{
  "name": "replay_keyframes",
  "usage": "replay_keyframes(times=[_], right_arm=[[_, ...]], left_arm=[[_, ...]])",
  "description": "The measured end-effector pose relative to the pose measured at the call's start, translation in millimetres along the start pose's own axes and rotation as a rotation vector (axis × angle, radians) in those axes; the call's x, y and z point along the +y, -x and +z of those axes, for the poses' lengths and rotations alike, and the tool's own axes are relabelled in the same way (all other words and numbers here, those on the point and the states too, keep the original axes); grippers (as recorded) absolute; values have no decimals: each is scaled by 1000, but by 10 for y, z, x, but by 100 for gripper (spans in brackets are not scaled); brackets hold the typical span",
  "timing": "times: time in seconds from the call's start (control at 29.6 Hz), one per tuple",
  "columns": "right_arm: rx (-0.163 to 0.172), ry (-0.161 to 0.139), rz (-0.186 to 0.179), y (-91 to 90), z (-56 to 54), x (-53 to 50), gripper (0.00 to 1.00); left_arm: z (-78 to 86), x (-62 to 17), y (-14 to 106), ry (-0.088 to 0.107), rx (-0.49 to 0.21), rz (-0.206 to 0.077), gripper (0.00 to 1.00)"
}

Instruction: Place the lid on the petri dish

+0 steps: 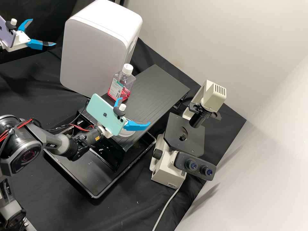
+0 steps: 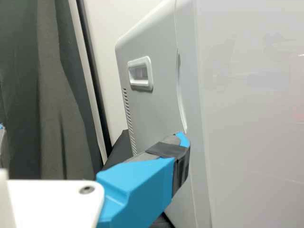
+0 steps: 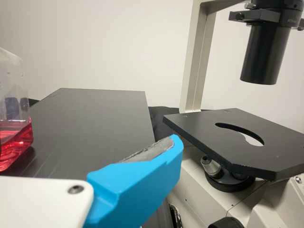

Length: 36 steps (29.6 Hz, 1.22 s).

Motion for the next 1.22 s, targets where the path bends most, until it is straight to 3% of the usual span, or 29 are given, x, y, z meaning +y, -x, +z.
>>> replay_keyframes(times=[0.54,0.71,0.78,0.91,1.05,1.11,1.22], right_arm=[[0,0,0,0,0,0,100],[0,0,0,0,0,0,100],[0,0,0,0,0,0,100],[0,0,0,0,0,0,100],[0,0,0,0,0,0,100],[0,0,0,0,0,0,100],[0,0,0,0,0,0,100]], left_arm=[[34,-4,0,0,-11,-1,100],[235,-8,15,7,-74,-2,100],[347,-2,27,27,-121,1,100],[517,-42,65,39,-239,38,100],[637,-176,139,17,-351,47,100],[707,-276,211,-9,-419,4,100],[801,-365,312,-51,-525,-38,100]])
